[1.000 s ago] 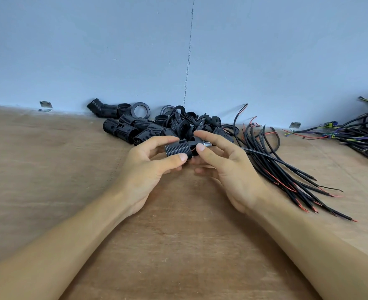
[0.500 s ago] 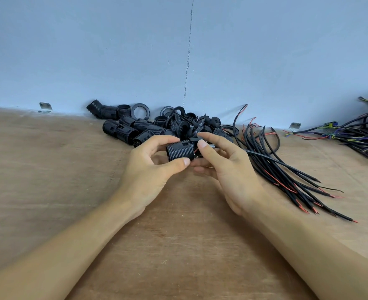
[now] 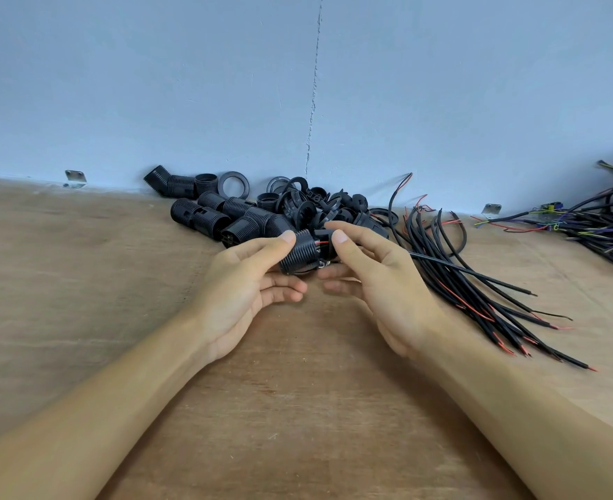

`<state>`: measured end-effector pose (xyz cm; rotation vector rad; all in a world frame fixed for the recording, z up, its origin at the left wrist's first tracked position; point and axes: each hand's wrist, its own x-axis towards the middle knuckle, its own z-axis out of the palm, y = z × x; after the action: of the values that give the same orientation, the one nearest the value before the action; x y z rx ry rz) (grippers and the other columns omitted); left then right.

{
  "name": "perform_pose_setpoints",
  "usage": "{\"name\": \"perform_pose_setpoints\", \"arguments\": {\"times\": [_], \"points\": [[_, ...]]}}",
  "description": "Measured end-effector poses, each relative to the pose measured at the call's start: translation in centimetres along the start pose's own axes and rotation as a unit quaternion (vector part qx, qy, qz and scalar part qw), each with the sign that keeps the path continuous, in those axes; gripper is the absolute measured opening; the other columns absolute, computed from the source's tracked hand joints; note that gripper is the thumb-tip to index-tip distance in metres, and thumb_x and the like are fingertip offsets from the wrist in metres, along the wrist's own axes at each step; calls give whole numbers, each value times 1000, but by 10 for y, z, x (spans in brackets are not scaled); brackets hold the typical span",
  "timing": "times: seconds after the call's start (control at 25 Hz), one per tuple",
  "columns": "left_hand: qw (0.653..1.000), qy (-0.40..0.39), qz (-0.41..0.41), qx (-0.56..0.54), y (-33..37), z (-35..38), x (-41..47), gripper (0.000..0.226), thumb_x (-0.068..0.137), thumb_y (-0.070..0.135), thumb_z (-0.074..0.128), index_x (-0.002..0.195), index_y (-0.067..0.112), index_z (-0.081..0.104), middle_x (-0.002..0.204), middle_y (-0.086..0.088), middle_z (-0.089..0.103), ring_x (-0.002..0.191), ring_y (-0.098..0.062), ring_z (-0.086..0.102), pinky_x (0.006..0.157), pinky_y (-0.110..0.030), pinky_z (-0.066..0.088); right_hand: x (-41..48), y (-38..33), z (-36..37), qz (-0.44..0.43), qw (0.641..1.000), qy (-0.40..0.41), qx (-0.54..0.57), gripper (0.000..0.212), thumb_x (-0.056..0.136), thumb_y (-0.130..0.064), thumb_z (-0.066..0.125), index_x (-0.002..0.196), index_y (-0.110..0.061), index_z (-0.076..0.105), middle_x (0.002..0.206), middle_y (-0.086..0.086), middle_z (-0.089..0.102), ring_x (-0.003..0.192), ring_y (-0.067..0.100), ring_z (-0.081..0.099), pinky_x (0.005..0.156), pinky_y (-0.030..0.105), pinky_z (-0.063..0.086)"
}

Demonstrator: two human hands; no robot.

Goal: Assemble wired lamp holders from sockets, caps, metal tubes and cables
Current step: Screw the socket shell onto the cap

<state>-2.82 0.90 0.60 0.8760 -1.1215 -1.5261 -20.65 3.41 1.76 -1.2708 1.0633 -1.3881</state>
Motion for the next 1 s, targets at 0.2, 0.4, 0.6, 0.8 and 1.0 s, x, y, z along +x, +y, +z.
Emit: {"name": "perform_pose_setpoints", "arguments": {"times": [0.2, 0.4, 0.6, 0.8, 1.0], "points": [[1000, -10, -15, 20, 1, 2, 0, 51, 78, 52, 73, 102, 9, 81, 95, -21, 76, 63, -21, 68, 56, -26, 56, -1, -1, 0, -6, 998, 45, -43, 23, 95, -44, 64, 94, -24, 76, 68, 0, 68, 60, 16, 64, 62, 30, 59], [1000, 3, 0, -2, -2, 2, -1, 43, 74, 44, 80, 96, 7, 76, 105, -17, 77, 69, -26, 71, 61, -28, 58, 0, -3, -1, 34, 998, 41, -31, 33, 94, -45, 65, 85, -13, 68, 65, 6, 68, 51, 18, 62, 53, 32, 57], [1000, 2, -1, 4, -1, 2, 0, 56, 77, 46, 77, 110, 1, 73, 113, -16, 75, 69, -25, 71, 62, -29, 58, 0, -4, -5, 26, 1000, -2, -14, 20, 99, -35, 61, 112, -23, 69, 84, 2, 72, 68, 24, 71, 63, 34, 60], [1000, 10, 6, -8, 0, 3, -2, 46, 78, 39, 76, 108, 4, 72, 111, -20, 75, 72, -26, 72, 64, -29, 59, 0, 1, -5, 2, 999, -32, -30, 23, 100, -23, 62, 121, -29, 68, 81, -8, 72, 70, 18, 67, 70, 35, 60], [1000, 11, 23, -11, 0, 4, -2, 43, 72, 30, 79, 107, 6, 73, 98, -14, 77, 72, -24, 72, 64, -28, 60, 2, 1, -5, -4, 999, -7, -34, 14, 99, -24, 63, 112, -23, 68, 73, 8, 71, 58, 19, 61, 57, 29, 55]]}}
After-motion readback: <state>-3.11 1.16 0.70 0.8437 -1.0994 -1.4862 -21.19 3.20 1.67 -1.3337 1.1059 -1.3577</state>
